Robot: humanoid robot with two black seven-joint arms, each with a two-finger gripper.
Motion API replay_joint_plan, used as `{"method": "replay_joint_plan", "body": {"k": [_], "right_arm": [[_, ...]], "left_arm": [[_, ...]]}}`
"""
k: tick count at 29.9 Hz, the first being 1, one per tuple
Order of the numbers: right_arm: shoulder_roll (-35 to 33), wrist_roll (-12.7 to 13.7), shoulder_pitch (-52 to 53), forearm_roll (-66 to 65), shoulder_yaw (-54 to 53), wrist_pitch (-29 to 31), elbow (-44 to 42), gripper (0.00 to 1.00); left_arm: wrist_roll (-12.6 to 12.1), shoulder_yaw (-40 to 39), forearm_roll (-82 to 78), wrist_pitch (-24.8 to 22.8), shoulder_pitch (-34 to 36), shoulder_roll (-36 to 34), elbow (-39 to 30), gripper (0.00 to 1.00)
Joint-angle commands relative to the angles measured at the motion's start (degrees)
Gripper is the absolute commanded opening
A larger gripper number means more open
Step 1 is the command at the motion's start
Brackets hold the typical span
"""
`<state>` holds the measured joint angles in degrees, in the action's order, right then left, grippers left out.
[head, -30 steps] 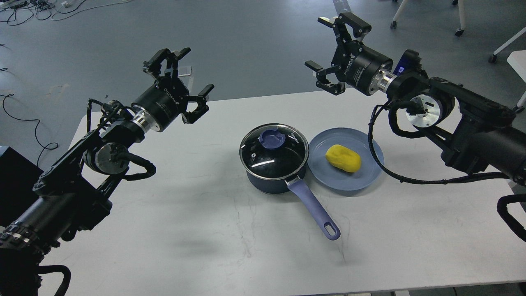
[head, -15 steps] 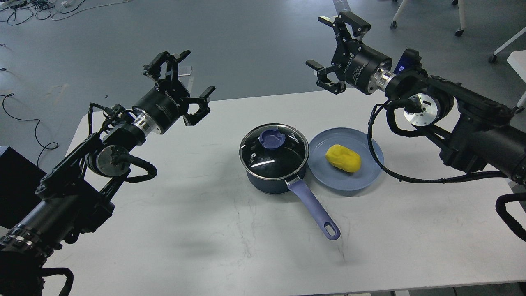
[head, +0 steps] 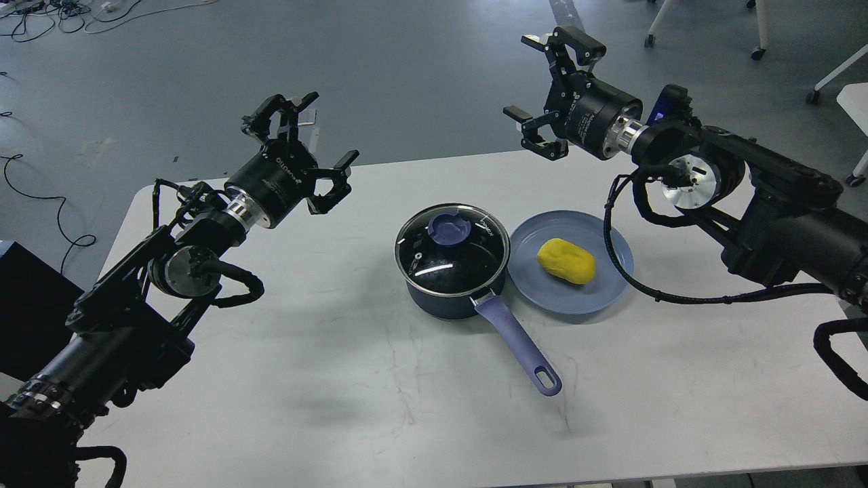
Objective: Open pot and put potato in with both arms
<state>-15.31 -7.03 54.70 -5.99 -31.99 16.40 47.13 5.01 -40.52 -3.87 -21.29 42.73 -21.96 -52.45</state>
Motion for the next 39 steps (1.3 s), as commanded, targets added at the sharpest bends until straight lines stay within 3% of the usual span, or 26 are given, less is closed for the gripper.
{"method": "replay_joint_plan", "body": {"k": [1, 10, 15, 21, 23, 24, 26, 28, 29, 30, 31, 34, 39], "right_arm": [[0.11, -0.09, 0.05, -0.08, -0.01, -0.76, -0.02, 1.0], [0.37, -0.09, 0.14, -0.08, -0.01, -0.94, -0.02, 1.0], [0.37, -0.17, 0.14, -0.08, -0.01, -1.02, -0.02, 1.0], [0.37, -0.17, -0.3, -0.08, -0.53, -1.11, -0.19, 1.0], [0.29, -0.35, -0.56, -0.08, -0.88, -1.55, -0.19, 1.0], [0.28, -0.35, -0.56, -0.08, -0.89, -1.55, -0.19, 1.0], [0.02, -0.44, -0.74, -0.08, -1.15, -2.43, -0.19, 1.0], [-0.15, -0.44, -1.0, 0.01, -1.76, -2.69, -0.28, 1.0], [-0.15, -0.44, -1.35, 0.01, -2.46, -2.69, -0.63, 1.0], [-0.15, -0.44, -1.35, 0.01, -2.47, -2.69, -0.63, 1.0], [-0.24, -0.35, -1.53, 0.01, -3.08, -2.69, -0.89, 1.0], [-0.33, -0.17, -1.88, 0.01, -3.7, -2.69, -0.9, 1.0], [-1.03, -0.09, -1.88, 0.1, -3.79, -2.69, -0.9, 1.0]], "left_arm": [[0.0, 0.09, 0.0, 0.28, -0.1, -0.09, 0.24, 0.98], [0.44, 0.18, -0.35, 2.21, 0.25, -0.53, 0.25, 0.98], [0.52, 1.23, -4.47, 10.21, 4.55, -2.2, 1.04, 0.98], [1.93, 1.06, -28.97, 12.93, 8.69, -4.93, 0.68, 0.98], [5.78, 1.23, -39.76, 16.79, 8.86, -5.28, 0.08, 0.98], [5.8, 1.23, -39.81, 16.81, 8.86, -5.28, 0.07, 0.98], [10.17, 1.41, -48.56, 18.74, 8.17, -5.46, -1.68, 0.98], [12.29, 2.98, -55.06, 20.31, 8.07, -5.37, -3.26, 0.98], [13.0, 5.08, -59.72, 23.46, 8.07, -5.11, -3.97, 0.98], [13.0, 5.1, -59.76, 23.49, 8.07, -5.11, -3.97, 0.98], [13.18, 7.53, -64.2, 28.19, 8.16, -4.67, -4.32, 0.98], [14.66, 16.05, -70.82, 36.21, 9.04, -5.01, -4.5, 0.98], [20.11, 22.05, -71.63, 36.23, 10.71, -7.2, -5.72, 0.98]]}}
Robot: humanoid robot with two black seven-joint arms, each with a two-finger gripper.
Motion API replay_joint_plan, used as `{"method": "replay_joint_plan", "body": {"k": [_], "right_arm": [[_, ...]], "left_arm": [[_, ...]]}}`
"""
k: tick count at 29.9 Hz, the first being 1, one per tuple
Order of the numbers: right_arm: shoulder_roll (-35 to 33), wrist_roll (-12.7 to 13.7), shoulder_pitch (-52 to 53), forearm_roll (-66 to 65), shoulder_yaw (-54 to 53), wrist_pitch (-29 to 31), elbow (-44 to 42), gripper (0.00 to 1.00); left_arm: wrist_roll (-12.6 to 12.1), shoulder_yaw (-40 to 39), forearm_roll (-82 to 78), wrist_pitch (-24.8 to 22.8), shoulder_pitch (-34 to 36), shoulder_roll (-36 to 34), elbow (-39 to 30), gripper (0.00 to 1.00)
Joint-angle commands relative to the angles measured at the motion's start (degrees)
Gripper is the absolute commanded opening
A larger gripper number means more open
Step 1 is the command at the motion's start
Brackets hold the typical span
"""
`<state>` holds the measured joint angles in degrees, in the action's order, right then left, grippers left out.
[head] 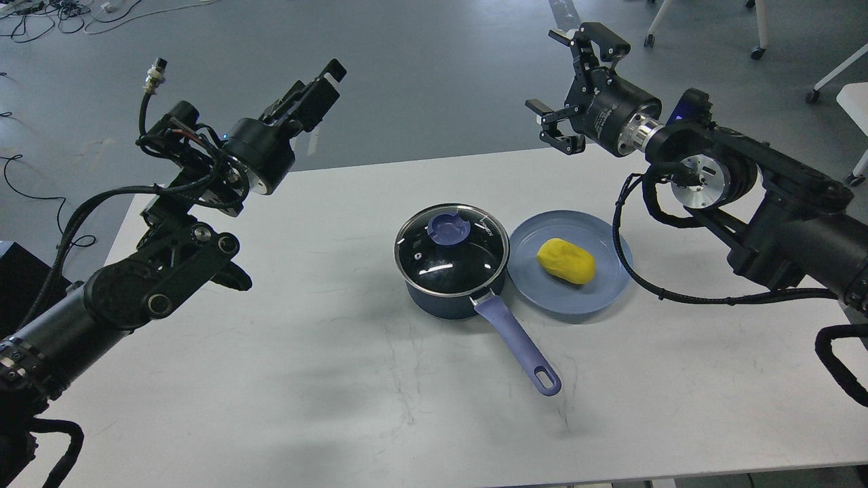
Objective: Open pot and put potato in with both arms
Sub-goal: 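Move the left gripper down to the blue knob of the pot lid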
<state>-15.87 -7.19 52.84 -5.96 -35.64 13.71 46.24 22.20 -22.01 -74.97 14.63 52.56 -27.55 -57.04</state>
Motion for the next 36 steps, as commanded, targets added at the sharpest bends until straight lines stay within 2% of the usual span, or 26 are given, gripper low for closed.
{"method": "replay_joint_plan", "body": {"k": [1, 5, 13, 19, 25, 29, 36], "right_arm": [[-0.83, 0.16, -0.02, 0.08, -0.04, 0.0, -0.01, 1.0], [-1.89, 0.07, -0.11, 0.08, -0.04, 0.0, -0.01, 1.0], [-2.77, 0.07, -1.78, 0.08, -0.22, 0.0, -1.23, 1.0], [-3.29, 0.07, -2.21, 0.08, -0.39, -0.09, -1.68, 1.0], [-4.61, 0.24, -2.48, 0.08, 0.13, -0.09, -3.25, 1.0], [-5.66, 1.64, -2.57, 0.08, 0.48, -0.61, -4.22, 1.0], [-8.13, 2.88, -2.65, 0.08, 0.22, -1.32, -4.31, 1.0]], "left_arm": [[3.29, 5.11, -0.79, 0.4, 1.13, -2.5, -2.02, 0.98], [3.29, 8.73, -5.78, 0.49, 1.93, -2.86, -2.2, 0.98], [3.38, 9.35, -19.49, 0.57, 2.28, -2.42, -1.41, 0.98], [3.29, 9.35, -21.35, 0.66, 2.81, -2.34, -1.41, 0.98], [3.29, 9.52, -23.11, 1.89, 2.02, 0.56, -1.41, 0.98], [3.29, 10.49, -27.67, 4.17, 0.79, 1.09, -0.8, 0.98], [3.29, 10.49, -28.21, 4.44, -0.36, 3.64, 0.52, 0.98]]}}
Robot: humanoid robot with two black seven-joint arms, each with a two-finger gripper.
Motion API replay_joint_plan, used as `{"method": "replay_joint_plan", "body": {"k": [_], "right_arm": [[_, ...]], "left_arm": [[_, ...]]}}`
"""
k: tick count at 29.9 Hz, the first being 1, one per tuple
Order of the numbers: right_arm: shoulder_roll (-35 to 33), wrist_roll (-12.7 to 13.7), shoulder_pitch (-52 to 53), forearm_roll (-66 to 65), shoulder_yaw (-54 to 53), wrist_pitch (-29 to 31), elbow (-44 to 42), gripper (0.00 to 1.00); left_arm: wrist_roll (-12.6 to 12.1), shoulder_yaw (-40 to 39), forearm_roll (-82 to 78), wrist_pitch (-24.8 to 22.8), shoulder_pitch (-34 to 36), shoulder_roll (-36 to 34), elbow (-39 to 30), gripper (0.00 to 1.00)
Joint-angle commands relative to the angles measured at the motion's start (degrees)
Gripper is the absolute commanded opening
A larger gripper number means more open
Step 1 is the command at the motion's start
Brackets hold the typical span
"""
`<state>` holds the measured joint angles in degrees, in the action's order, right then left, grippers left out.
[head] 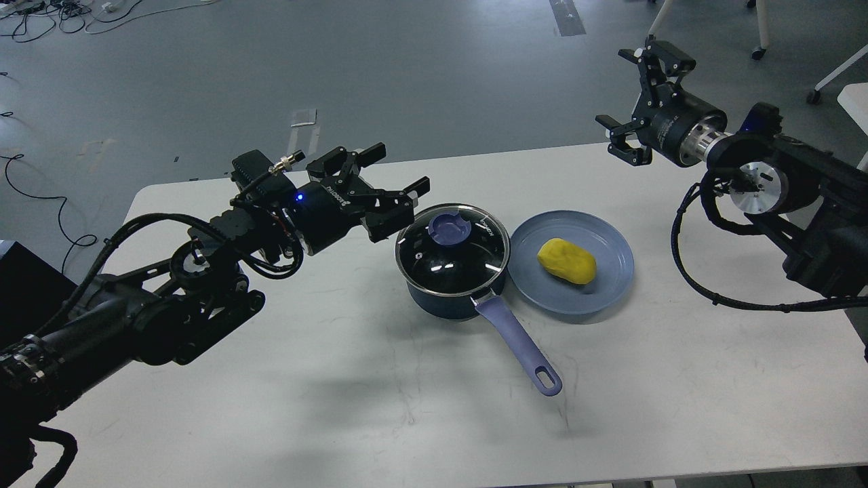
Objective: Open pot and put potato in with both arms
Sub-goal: 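Move the left gripper down to the blue knob of the pot lid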
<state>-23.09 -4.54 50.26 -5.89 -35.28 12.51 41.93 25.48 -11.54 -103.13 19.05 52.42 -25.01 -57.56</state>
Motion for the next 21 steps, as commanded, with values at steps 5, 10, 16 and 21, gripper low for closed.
{"method": "replay_joint_plan", "body": {"k": [5, 10, 16, 21], "right_arm": [[-1.52, 0.33, 0.01, 0.0, -0.05, -0.11, -0.01, 1.0], [-1.61, 0.33, 0.01, 0.0, -0.05, -0.2, -0.01, 1.0], [-1.7, 0.33, 0.01, 0.0, 0.04, -0.2, -0.09, 1.0], [-1.61, 0.33, 0.01, 0.0, 0.04, -0.2, -0.09, 1.0]], "left_arm": [[0.97, 2.31, -3.03, 2.03, -1.44, 2.69, 2.8, 0.98], [1.15, 2.84, -4.1, 3.18, -1.8, 3.92, 2.8, 0.98], [1.15, 3.19, -5.5, 3.27, -1.71, 5.06, 2.89, 0.98], [1.15, 3.19, -6.29, 3.27, -1.79, 6.29, 4.55, 0.98]]}}
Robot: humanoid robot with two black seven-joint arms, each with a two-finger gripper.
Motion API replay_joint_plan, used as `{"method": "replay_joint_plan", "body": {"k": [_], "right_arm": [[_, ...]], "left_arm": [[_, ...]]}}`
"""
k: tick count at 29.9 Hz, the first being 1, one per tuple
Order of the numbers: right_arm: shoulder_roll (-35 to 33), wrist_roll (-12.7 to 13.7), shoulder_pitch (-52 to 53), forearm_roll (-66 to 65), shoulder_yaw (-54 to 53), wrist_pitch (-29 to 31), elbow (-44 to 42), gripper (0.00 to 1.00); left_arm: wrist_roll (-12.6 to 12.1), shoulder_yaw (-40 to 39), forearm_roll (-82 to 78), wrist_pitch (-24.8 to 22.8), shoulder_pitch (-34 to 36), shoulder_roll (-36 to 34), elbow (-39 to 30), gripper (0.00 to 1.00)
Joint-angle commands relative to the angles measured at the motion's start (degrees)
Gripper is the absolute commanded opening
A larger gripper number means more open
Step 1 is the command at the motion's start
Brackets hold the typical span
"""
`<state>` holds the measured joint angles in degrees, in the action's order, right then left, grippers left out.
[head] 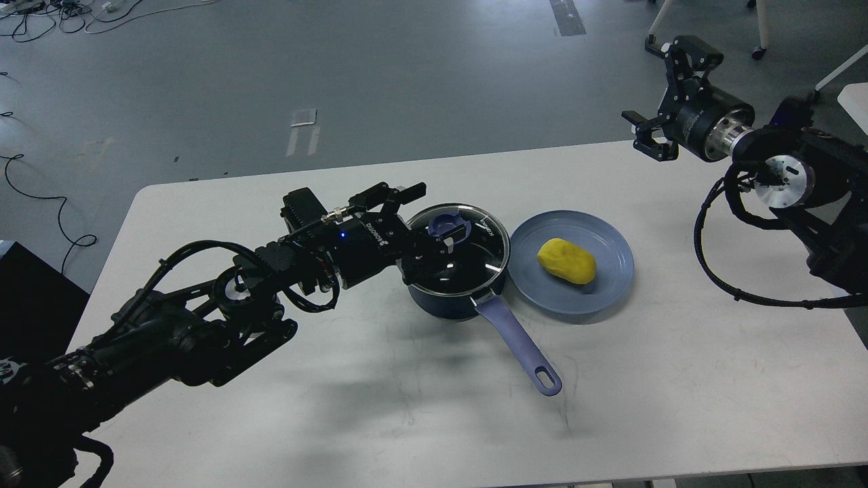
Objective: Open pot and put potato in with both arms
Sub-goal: 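Move the left gripper down to the blue knob of the pot lid, then close the left gripper on the blue lid knob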
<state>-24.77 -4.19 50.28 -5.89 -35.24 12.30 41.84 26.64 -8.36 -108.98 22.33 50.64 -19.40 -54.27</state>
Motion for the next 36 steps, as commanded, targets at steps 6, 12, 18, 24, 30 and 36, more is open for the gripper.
{"method": "replay_joint_plan", "body": {"k": [6, 12, 18, 24, 30, 36], "right_arm": [[-0.19, 0.06, -0.01, 0.0, 0.0, 0.0, 0.0, 1.0], [-1.07, 0.06, -0.01, 0.0, 0.0, -0.08, 0.08, 1.0], [-1.25, 0.06, -0.01, 0.0, 0.17, -0.61, 0.08, 1.0], [-1.25, 1.2, -0.01, 0.0, 0.09, -1.67, 0.17, 1.0], [-1.25, 1.55, -0.01, 0.0, 0.09, -1.58, 0.17, 1.0], [-1.25, 1.73, -0.01, 0.0, 0.09, -1.67, 0.17, 1.0]], "left_arm": [[0.0, 0.1, -0.44, 0.87, -0.02, 3.58, 6.36, 0.98], [0.08, 0.1, -0.53, 1.75, -0.37, 3.76, 6.72, 0.98], [0.0, 0.18, -0.53, 1.75, -0.81, 3.76, 6.9, 0.98], [0.0, 2.91, -0.53, 3.32, -1.07, 5.07, 9.88, 0.98], [0.0, 2.91, -0.44, 3.68, -0.99, 5.16, 10.15, 0.98], [0.0, 2.91, -0.44, 3.68, -0.99, 5.51, 10.15, 0.98]]}}
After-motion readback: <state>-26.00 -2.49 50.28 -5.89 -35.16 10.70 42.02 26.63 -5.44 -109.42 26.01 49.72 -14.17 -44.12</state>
